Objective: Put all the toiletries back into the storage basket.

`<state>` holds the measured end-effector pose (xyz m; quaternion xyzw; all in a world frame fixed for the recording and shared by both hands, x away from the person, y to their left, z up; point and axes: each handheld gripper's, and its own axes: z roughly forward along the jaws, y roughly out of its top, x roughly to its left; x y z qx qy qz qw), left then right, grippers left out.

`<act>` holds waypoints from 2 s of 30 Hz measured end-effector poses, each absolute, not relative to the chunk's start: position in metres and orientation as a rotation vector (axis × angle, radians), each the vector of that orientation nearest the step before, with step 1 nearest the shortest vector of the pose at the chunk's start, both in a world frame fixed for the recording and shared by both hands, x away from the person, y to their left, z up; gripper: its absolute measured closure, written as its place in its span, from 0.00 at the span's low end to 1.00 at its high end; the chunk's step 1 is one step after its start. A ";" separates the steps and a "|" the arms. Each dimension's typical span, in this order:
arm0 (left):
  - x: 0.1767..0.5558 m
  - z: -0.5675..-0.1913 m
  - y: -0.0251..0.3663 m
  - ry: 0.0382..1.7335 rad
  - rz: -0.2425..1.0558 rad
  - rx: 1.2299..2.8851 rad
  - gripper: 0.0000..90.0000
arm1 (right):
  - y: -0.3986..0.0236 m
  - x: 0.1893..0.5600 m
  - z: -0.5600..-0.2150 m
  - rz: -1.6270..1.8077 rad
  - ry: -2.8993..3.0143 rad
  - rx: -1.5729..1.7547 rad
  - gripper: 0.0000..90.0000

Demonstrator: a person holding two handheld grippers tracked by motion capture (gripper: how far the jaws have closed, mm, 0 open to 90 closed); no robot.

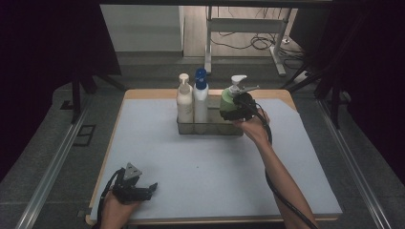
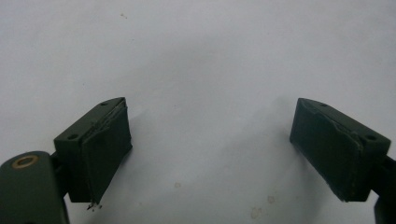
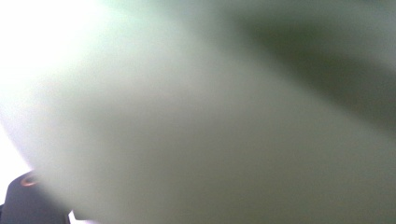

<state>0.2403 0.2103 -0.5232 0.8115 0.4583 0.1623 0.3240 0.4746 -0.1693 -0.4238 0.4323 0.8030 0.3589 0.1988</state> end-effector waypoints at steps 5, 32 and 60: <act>0.240 -0.523 0.210 1.202 0.426 2.129 0.13 | -0.170 0.472 -0.420 0.995 2.247 1.200 0.11; 0.240 -0.523 0.210 1.203 0.426 2.127 0.13 | -0.201 0.440 -0.406 1.049 2.225 1.141 0.30; 0.240 -0.523 0.210 1.202 0.426 2.128 0.13 | -0.230 0.449 -0.417 1.010 2.193 1.253 0.90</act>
